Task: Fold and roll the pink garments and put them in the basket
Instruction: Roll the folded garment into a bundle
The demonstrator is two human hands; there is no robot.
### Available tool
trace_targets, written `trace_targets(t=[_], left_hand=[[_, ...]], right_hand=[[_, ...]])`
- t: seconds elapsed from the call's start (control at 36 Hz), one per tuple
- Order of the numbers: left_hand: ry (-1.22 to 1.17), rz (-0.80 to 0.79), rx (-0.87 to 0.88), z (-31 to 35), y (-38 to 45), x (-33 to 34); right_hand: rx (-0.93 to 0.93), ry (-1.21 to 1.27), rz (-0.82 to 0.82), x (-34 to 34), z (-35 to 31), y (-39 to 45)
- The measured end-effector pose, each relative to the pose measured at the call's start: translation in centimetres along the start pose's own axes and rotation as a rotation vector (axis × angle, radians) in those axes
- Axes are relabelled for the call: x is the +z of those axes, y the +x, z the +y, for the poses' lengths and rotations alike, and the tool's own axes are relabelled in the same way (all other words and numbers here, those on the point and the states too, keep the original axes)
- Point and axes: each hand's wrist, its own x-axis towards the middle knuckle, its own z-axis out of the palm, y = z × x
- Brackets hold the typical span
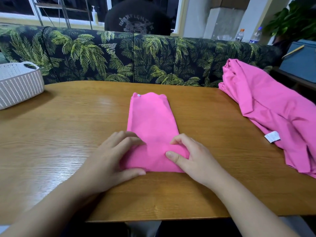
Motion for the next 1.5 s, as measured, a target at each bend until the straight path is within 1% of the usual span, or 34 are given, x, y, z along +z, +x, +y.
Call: trace_targets(t=[0.06, 0.08, 0.14, 0.22, 0.28, 0.39, 0.53, 0.58, 0.72, 0.81, 0.86, 0.97, 1.03, 1.19, 1.28, 1.36, 1.44, 1.5], left_hand=[[0.142, -0.018, 0.061, 0.1, 0.1, 0.3], [0.186, -0.024, 0.065, 0.1, 0.2, 0.5], [0.203, -0.031, 0.05, -0.1, 0.3, 0.8], [0.113, -0.043, 0.031, -0.6, 0.8, 0.8], [0.065, -0.062, 0.01, -0.8, 1.1, 0.6], [-0.003, -0.119, -0.08, -1.0, 1.6, 0.1], [-0.028, -0.148, -0.211, -0.3, 2.2, -0.3], [-0.04, -0.16, -0.263, 0.2, 2.1, -0.3], [-0.147, -0.17, -0.303, 1.4, 1.3, -0.4], [-0.199, -0.177, -0.27, 2.0, 1.1, -0.6], [-0.225, -0.189, -0.245, 2.2, 1.0, -0.6], [-0.193, -0.155, -0.19, 2.1, 1.0, -0.7], [-0.144, -0.15, -0.142, 1.9, 1.1, -0.7], [0.034, -0.118, 0.001, 2.2, 1.1, -0.6], [0.117, -0.114, 0.041, 2.1, 1.0, -0.4], [0.165, -0.102, 0.042, 1.9, 0.8, -0.1], [0.15, -0.101, -0.004, 1.8, 1.0, 0.2], [0.131, -0.121, -0.052, 1.7, 1.3, 0.1]], right_hand=[[0.039, 0.054, -0.032, -0.1, 0.0, 0.5], [0.052, 0.074, -0.032, 0.0, 0.1, 0.7], [0.069, 0.11, -0.025, 0.2, 0.1, 1.1], [0.088, 0.123, 0.01, 0.6, 0.2, 1.4], [0.074, 0.087, 0.065, 0.9, 0.2, 1.4], [-0.061, -0.142, 0.156, 1.4, 0.2, 0.5], [-0.156, -0.267, 0.146, 1.8, 0.1, -1.3], [-0.178, -0.252, 0.145, 1.7, 0.3, -2.0], [-0.144, -0.081, 0.161, 0.9, 0.9, -3.6], [-0.204, -0.051, 0.268, 1.0, 1.6, -4.2], [-0.217, -0.036, 0.3, 1.1, 1.8, -4.4], [-0.108, -0.006, 0.224, 0.6, 1.4, -4.2], [-0.051, 0.027, 0.186, 0.5, 1.4, -3.7], [0.033, 0.098, 0.121, -0.1, 1.0, -2.0], [0.084, 0.101, 0.106, -0.3, 0.9, -1.4], [0.12, 0.106, 0.107, -0.2, 1.0, -1.1], [0.163, 0.109, 0.133, 0.2, 1.1, -0.9], [0.125, 0.086, 0.183, 0.7, 1.2, -1.0]])
